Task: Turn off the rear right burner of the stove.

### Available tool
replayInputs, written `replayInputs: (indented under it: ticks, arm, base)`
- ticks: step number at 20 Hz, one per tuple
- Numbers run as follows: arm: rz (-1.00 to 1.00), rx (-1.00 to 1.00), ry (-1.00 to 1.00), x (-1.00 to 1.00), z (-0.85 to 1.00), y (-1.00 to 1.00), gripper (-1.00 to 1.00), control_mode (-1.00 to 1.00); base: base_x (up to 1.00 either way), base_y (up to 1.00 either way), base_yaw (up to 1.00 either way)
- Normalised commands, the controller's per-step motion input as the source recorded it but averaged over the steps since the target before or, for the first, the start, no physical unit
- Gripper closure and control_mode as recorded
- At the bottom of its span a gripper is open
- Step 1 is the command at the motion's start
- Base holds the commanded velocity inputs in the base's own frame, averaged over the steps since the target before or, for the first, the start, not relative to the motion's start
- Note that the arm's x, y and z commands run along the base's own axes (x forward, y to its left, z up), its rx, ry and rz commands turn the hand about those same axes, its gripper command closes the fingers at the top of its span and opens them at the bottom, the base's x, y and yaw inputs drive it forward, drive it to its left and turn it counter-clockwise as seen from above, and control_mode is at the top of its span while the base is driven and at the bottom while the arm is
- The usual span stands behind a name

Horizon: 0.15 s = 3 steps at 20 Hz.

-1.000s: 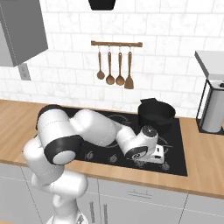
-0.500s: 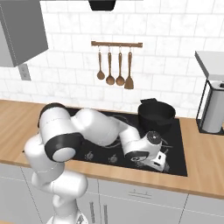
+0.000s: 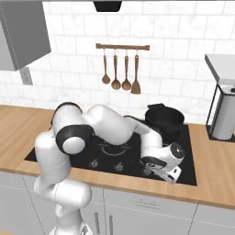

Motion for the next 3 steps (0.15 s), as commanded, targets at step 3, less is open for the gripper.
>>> replayInputs:
  ticks: [3]
  arm:
    - [-0.42,0.07,0.0,-0.08,-0.04,-0.2,1.0,-1.0]
  base:
    - [0.0,0.0,0.0]
